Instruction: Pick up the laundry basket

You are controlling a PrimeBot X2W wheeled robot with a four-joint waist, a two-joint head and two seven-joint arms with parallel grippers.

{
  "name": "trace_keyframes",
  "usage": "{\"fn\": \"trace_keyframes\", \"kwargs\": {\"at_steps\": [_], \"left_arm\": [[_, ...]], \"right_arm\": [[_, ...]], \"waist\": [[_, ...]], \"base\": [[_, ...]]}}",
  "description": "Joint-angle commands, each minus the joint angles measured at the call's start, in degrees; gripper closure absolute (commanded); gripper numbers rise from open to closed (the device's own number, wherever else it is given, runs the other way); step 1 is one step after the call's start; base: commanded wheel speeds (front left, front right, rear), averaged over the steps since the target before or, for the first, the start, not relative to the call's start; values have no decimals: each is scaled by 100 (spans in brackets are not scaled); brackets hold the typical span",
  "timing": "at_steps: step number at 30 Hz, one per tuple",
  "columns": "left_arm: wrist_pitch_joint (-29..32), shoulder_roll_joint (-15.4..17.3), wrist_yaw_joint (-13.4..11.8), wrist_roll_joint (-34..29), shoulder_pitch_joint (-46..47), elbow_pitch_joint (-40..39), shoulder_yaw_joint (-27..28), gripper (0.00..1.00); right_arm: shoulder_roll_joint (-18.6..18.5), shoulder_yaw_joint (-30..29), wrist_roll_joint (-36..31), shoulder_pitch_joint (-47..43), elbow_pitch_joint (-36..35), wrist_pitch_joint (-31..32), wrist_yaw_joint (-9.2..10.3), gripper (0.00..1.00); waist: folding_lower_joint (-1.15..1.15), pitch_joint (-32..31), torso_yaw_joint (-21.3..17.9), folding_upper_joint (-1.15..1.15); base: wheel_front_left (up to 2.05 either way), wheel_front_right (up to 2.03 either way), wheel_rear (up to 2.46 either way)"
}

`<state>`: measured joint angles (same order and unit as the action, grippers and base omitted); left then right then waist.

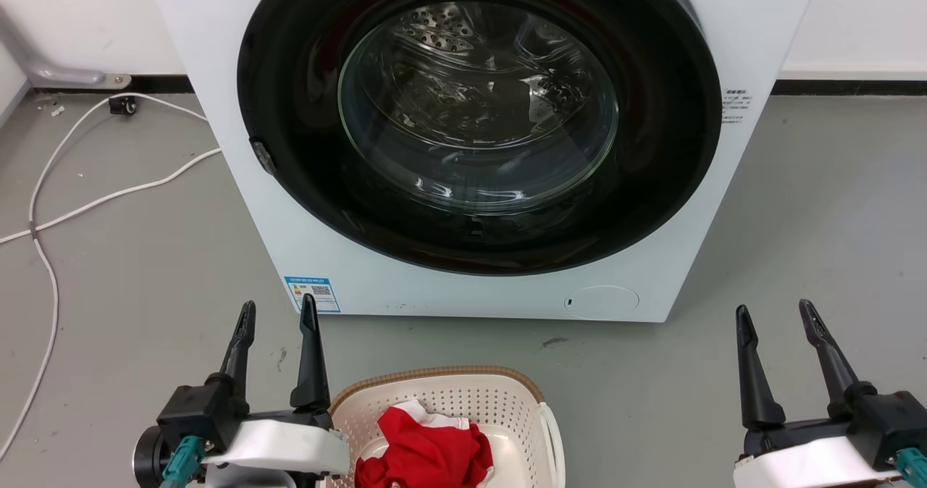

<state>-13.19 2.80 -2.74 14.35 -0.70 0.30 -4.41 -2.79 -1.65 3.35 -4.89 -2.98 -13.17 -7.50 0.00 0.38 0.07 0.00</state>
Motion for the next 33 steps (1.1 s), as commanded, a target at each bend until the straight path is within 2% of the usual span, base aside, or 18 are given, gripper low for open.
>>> {"fn": "trace_keyframes", "kwargs": {"at_steps": [1,16,33], "left_arm": [[-53,13,-23,-134,-34,-30,-12,0],[-211,13,8,-682,-135,-33,-62,0],[-204,13,23,-656,-146,55,-30,0]], "right_arm": [[-16,3,-153,-83,-60,-61,2,0],[-15,-1,-697,-185,-110,-208,2,0],[-15,-49,-459,-172,28,-205,2,0]], "waist": [[0,-5,0,0],[0,-3,12,0],[0,-20,3,0]], "base": [[0,0,0],[0,0,0],[0,0,0]]}}
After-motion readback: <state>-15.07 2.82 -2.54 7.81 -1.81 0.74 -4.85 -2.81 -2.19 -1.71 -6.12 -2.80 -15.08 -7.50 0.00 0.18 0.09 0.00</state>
